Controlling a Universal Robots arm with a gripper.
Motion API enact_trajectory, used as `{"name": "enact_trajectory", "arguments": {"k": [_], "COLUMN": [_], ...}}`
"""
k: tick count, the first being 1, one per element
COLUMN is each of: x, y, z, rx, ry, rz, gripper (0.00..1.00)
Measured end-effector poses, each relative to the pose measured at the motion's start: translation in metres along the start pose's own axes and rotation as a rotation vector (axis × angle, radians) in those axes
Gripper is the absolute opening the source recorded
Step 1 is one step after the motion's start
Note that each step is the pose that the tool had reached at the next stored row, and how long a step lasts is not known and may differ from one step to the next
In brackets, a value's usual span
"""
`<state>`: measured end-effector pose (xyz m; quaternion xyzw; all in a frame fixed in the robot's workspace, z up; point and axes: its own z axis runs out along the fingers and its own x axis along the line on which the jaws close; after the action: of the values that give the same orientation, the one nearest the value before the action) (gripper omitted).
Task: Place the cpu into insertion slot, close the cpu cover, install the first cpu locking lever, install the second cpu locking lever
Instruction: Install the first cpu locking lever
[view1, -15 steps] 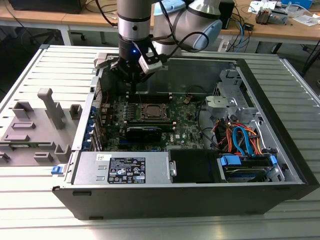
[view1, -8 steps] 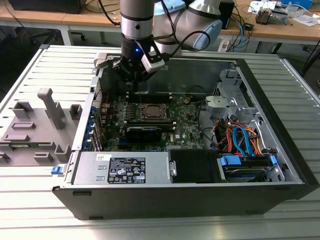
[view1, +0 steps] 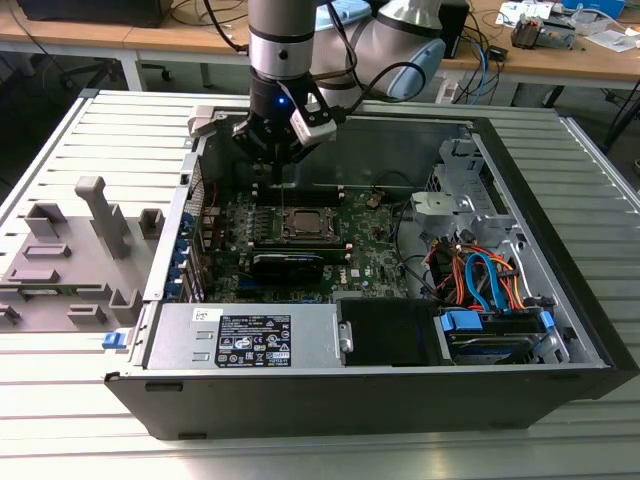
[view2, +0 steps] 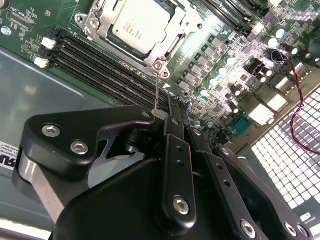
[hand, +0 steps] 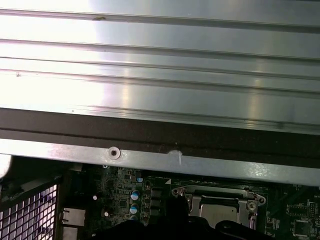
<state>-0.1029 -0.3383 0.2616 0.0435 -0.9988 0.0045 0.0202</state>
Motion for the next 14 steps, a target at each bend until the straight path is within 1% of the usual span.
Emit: {"name": "enact_trajectory", "arguments": {"k": [3, 14], "x": [-0.0002, -0.0044], "y": [0.0000, -0.0004], "z": [0.0001, 0.0003], "rx": [-0.0001, -0.0001], "ry": [-0.0001, -0.0001], "rz": [0.000, 0.000], "gripper": [0.11, 0.11]}}
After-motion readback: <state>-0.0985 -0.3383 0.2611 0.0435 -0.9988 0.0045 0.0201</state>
